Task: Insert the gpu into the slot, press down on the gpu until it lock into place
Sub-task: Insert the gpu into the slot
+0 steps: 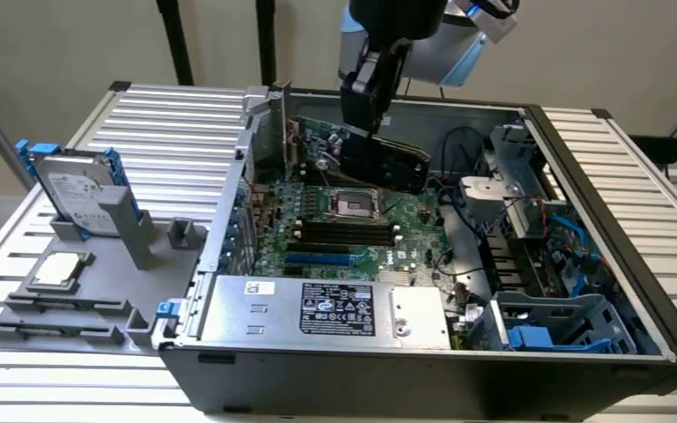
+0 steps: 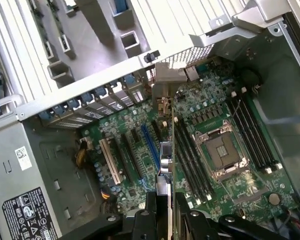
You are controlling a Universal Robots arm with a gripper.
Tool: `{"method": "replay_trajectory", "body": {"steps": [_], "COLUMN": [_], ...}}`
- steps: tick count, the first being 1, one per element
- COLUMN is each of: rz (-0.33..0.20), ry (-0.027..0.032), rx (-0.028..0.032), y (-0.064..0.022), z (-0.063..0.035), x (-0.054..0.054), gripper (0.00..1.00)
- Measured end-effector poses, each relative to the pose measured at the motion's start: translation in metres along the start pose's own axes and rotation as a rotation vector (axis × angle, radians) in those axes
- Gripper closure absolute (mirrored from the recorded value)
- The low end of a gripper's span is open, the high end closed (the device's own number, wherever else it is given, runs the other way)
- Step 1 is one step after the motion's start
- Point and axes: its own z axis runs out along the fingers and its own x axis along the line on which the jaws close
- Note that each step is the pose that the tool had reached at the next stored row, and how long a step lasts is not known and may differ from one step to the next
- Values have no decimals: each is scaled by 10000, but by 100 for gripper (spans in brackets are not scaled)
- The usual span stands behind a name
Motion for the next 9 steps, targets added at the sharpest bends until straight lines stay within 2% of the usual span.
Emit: {"method": "replay_trajectory", "body": {"steps": [9], "rz": [-1630], "ry": [122], "rx": [72], "y": [-5], "z": [62], "x": [-3], "gripper": [74]}}
